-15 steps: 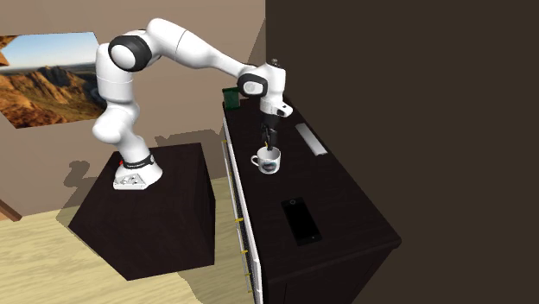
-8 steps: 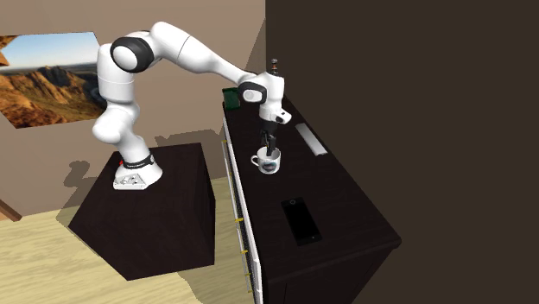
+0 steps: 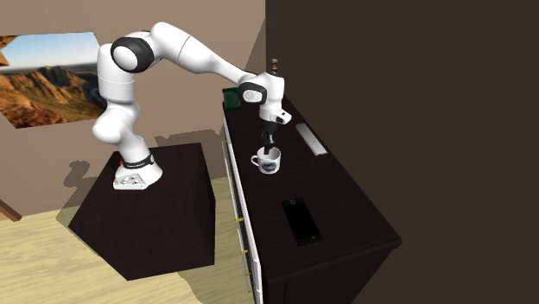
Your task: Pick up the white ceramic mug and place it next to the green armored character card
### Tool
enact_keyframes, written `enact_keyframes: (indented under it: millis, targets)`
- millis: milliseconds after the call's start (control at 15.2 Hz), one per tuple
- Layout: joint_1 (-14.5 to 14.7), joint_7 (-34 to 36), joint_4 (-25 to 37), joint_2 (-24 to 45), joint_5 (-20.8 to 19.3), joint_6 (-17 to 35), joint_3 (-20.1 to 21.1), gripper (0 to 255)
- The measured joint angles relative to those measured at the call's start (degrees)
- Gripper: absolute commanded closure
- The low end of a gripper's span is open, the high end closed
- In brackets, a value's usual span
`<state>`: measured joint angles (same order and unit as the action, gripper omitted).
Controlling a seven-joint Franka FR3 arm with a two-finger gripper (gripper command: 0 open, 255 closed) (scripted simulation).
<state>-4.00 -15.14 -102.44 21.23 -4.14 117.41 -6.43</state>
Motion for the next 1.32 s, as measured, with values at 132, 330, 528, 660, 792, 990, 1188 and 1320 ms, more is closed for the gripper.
enact_keyframes:
  millis: [132,330,528,660,792,990,1188,1320]
  targets:
    - [0.0,0.0,0.0,0.0,0.0,0.0,0.0,255]
    - [0.0,0.0,0.0,0.0,0.0,0.0,0.0,255]
    - [0.0,0.0,0.2,-0.1,0.0,-0.3,0.0,255]
    - [0.0,-0.1,0.5,-0.8,0.0,-1.2,0.0,255]
    - [0.0,-0.2,1.3,-1.2,0.0,-2.5,0.0,255]
    - [0.1,-0.3,2.4,-2.2,-0.1,-4.6,-0.1,255]
    - [0.1,-0.4,3.7,-3.0,-0.1,-6.6,-0.1,255]
    - [0.2,-0.4,4.4,-3.5,-0.1,-7.9,-0.1,255]
